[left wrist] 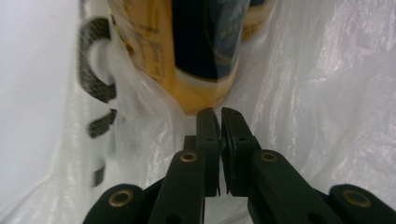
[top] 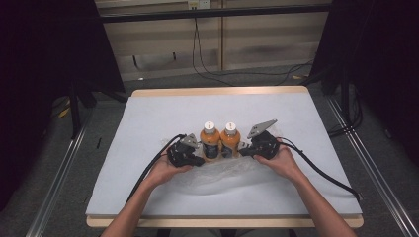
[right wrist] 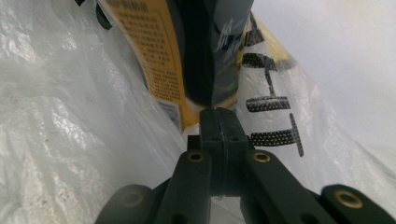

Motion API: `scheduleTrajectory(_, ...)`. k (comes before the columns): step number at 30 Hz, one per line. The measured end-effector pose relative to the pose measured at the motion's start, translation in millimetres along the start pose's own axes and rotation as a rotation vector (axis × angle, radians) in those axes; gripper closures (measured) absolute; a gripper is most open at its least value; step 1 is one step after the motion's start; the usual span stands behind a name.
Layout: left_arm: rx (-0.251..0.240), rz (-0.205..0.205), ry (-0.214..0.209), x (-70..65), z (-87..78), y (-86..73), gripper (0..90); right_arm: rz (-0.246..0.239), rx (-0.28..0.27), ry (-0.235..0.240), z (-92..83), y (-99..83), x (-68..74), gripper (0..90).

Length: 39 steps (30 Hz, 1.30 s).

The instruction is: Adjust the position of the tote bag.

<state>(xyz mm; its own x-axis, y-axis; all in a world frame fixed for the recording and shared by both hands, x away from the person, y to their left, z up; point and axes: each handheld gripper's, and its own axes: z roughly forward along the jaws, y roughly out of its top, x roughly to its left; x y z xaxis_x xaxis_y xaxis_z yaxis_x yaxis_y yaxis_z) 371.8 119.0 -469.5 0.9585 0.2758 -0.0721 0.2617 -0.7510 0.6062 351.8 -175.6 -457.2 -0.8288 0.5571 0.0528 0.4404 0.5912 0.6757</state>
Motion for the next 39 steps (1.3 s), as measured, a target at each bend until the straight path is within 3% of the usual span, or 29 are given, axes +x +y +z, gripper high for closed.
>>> scheduleTrajectory(5, 0.004, 0.001, 0.0, 1.0, -1.2, -0.8, 86.4, -0.013, 0.05, -0.014, 6.5, -3.2, 0.4, 90.0)
scheduleTrajectory(9, 0.035, 0.028, 0.028, 0.8, -3.7, -0.2, 86.8, -0.034, 0.095, -0.036, 10.5, -5.0, 1.8, 90.0)
scheduleTrajectory(16, 0.072, 0.055, 0.068, 2.8, -8.9, -2.2, 89.2, -0.108, 0.166, -0.093, 8.3, -4.9, 3.5, 90.0)
scheduleTrajectory(17, 0.11, 0.071, 0.099, 2.8, -13.2, -3.5, 89.7, -0.13, 0.199, -0.132, 5.8, -5.4, 3.2, 90.0)
scheduleTrajectory(19, 0.113, 0.061, 0.081, 6.0, -16.8, -7.5, 89.7, -0.164, 0.218, -0.15, 3.8, -6.2, 2.3, 90.0)
scheduleTrajectory(22, 0.109, 0.049, 0.069, 8.8, -19.4, -10.6, 90.0, -0.172, 0.244, -0.147, 0.5, -7.5, 0.7, 90.0)
scheduleTrajectory(25, 0.151, 0.082, 0.1, 6.9, -21.6, -9.8, 90.0, -0.203, 0.286, -0.188, -1.5, -8.0, 0.4, 90.0)
scheduleTrajectory(27, 0.164, 0.075, 0.108, 5.8, -22.3, -10.0, 90.0, -0.219, 0.306, -0.216, -2.6, -9.0, -1.0, 90.0)
scheduleTrajectory(33, 0.164, 0.063, 0.113, 14.6, -28.8, -17.3, 90.0, -0.212, 0.318, -0.252, -7.8, -14.3, -10.3, 90.0)
scheduleTrajectory(37, 0.187, 0.083, 0.128, 13.9, -28.7, -15.3, 90.0, -0.197, 0.306, -0.258, -9.7, -16.9, -14.8, 90.0)
scheduleTrajectory(39, 0.209, 0.1, 0.161, 14.6, -29.4, -14.3, 90.0, -0.19, 0.309, -0.268, -10.5, -17.5, -16.2, 90.0)
